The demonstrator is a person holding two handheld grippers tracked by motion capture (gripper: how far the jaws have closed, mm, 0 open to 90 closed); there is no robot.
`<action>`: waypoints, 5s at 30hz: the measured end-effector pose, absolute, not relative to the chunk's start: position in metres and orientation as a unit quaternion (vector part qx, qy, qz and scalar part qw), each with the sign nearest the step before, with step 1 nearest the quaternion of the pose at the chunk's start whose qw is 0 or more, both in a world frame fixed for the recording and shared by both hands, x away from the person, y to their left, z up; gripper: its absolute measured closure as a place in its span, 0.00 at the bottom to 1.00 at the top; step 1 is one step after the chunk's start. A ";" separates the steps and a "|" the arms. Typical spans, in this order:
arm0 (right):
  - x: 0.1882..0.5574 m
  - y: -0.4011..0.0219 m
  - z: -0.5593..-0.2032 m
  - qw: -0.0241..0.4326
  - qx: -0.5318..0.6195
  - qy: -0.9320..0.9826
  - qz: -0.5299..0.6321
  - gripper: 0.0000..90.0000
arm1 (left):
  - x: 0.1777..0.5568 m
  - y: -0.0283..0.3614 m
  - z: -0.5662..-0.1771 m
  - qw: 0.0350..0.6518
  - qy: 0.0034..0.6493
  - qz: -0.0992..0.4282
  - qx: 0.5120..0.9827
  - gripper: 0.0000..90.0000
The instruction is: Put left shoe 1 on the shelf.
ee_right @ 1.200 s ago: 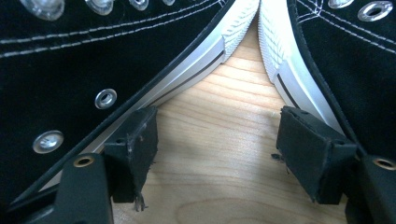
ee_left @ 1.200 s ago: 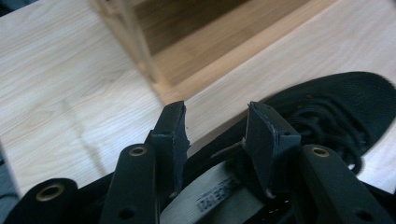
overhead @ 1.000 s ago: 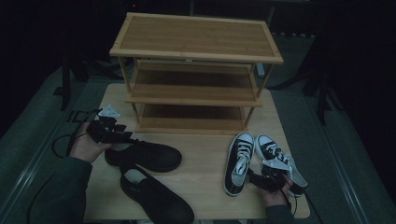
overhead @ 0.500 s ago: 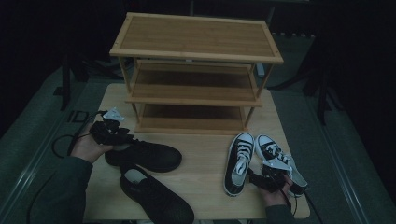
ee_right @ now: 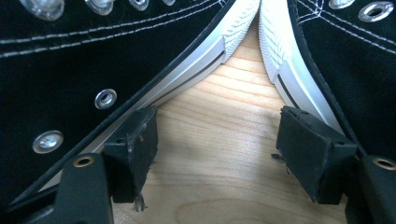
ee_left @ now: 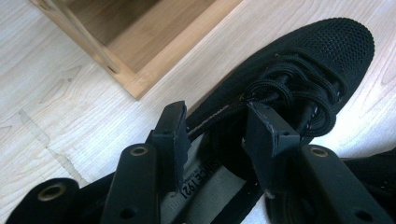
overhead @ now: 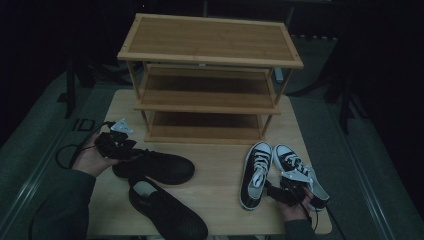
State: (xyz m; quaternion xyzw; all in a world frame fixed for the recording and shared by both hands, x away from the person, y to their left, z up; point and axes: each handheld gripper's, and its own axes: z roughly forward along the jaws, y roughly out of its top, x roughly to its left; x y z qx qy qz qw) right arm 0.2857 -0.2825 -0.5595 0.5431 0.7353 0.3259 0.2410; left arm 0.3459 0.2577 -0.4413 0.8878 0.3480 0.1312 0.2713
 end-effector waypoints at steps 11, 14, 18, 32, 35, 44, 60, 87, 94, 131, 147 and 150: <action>0.286 -0.283 -0.559 0.241 0.543 0.735 0.326 0.32 | 0.350 0.251 -0.444 0.258 0.328 0.130 0.899 0.64; 0.286 -0.283 -0.560 0.241 0.543 0.735 0.326 0.32 | 0.353 0.247 -0.444 0.249 0.319 0.129 0.905 0.66; 0.286 -0.283 -0.560 0.241 0.543 0.735 0.326 0.32 | 0.359 0.248 -0.446 0.252 0.315 0.113 0.908 0.66; 0.286 -0.283 -0.560 0.241 0.543 0.735 0.326 0.32 | 0.366 0.246 -0.449 0.250 0.324 0.073 0.910 0.97; 0.286 -0.283 -0.559 0.241 0.543 0.735 0.326 0.32 | 0.366 0.245 -0.448 0.258 0.333 0.070 0.904 0.98; 0.286 -0.283 -0.560 0.241 0.543 0.735 0.326 0.32 | 0.372 0.246 -0.439 0.281 0.357 0.064 0.888 0.98; 0.286 -0.283 -0.559 0.241 0.543 0.735 0.326 0.32 | 0.393 0.230 -0.432 0.287 0.434 0.117 0.846 0.98; 0.286 -0.283 -0.560 0.241 0.543 0.736 0.326 0.32 | 0.413 0.202 -0.443 0.280 0.480 0.165 0.815 0.97; 0.286 -0.283 -0.560 0.241 0.543 0.736 0.326 0.32 | 0.407 0.212 -0.446 0.307 0.470 0.144 0.815 0.81; 0.286 -0.283 -0.560 0.241 0.543 0.736 0.326 0.32 | 0.331 0.254 -0.468 0.293 0.440 0.090 0.844 1.00; 0.286 -0.283 -0.560 0.241 0.543 0.736 0.326 0.32 | 0.343 0.227 -0.465 0.272 0.412 0.097 0.864 1.00; 0.286 -0.283 -0.559 0.241 0.543 0.736 0.326 0.32 | 0.345 0.223 -0.462 0.273 0.409 0.101 0.865 1.00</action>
